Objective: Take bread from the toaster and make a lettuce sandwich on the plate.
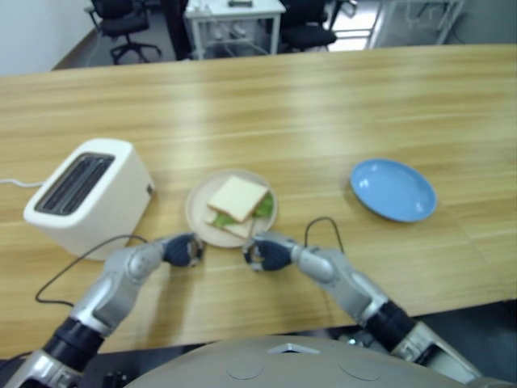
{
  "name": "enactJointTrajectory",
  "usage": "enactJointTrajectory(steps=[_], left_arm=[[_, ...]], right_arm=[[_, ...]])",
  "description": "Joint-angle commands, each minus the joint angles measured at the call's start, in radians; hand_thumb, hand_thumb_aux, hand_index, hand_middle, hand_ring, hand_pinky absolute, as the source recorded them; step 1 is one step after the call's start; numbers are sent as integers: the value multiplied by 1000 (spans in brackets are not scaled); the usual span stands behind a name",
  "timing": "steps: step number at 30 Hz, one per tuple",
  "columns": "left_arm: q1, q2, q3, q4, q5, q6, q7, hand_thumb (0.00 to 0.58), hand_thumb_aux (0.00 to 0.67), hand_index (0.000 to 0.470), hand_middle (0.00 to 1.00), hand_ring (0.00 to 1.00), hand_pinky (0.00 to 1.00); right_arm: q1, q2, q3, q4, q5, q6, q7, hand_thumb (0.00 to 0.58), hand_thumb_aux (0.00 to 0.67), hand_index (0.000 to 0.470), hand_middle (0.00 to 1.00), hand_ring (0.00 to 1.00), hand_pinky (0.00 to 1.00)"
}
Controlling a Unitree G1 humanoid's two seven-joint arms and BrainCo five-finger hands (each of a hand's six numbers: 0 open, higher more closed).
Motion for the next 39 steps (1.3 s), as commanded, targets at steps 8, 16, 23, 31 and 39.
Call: enactJointTrajectory(steps=[8,16,23,31,39], left_arm=[[-216,-215,47,327,-8,24,293,576,615,422,1000,1000,1000],[-264,-293,114,403,-119,-90,393,201,129,88,1000,1000,1000],[-219,-499,322,275,-463,-328,463,0,0,0,0,0,0],[-229,-593,413,392,-553,-528,550,0,0,0,0,0,0],[-255,-583,475,515,-615,-604,545,0,0,0,0,0,0]], right_arm=[[-329,114,-39,498,-104,-52,-393,580,670,460,1000,1000,1000],[-346,94,-81,407,-99,-115,-520,0,0,0,0,0,0],[-40,99,-394,56,421,-132,-318,0,0,0,0,0,0],[100,178,-650,-66,801,-15,-179,0,0,0,0,0,0],[89,224,-743,56,794,-111,-216,0,0,0,0,0,0]])
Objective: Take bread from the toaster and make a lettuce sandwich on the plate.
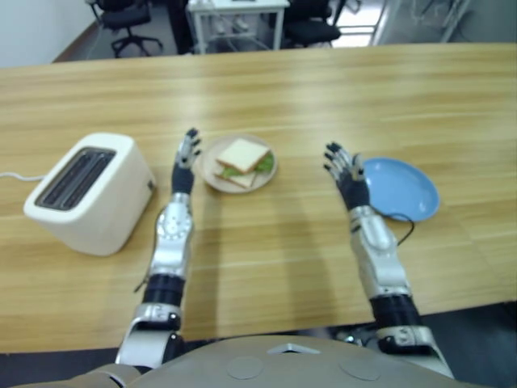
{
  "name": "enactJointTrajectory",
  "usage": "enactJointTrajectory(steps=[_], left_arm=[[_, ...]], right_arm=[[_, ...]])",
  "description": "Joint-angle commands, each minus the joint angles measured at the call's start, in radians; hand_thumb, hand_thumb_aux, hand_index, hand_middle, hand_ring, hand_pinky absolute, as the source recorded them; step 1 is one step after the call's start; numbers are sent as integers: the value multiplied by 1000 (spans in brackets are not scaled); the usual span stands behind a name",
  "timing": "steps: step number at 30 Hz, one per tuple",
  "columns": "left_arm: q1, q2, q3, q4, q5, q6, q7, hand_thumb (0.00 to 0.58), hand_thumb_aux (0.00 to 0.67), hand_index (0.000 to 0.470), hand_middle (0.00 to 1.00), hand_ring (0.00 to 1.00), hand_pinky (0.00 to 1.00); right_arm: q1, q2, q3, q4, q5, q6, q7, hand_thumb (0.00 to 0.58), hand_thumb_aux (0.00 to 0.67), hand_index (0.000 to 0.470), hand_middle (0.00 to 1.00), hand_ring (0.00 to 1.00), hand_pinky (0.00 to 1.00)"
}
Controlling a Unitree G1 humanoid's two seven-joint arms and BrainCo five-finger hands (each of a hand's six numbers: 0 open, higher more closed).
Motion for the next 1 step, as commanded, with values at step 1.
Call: enactJointTrajectory(steps=[1], left_arm=[[-22,6,22,69,-15,-39,7,0,0,0,0,0,0]], right_arm=[[-20,11,-48,96,-2,-57,-15,0,0,0,0,0,0]])
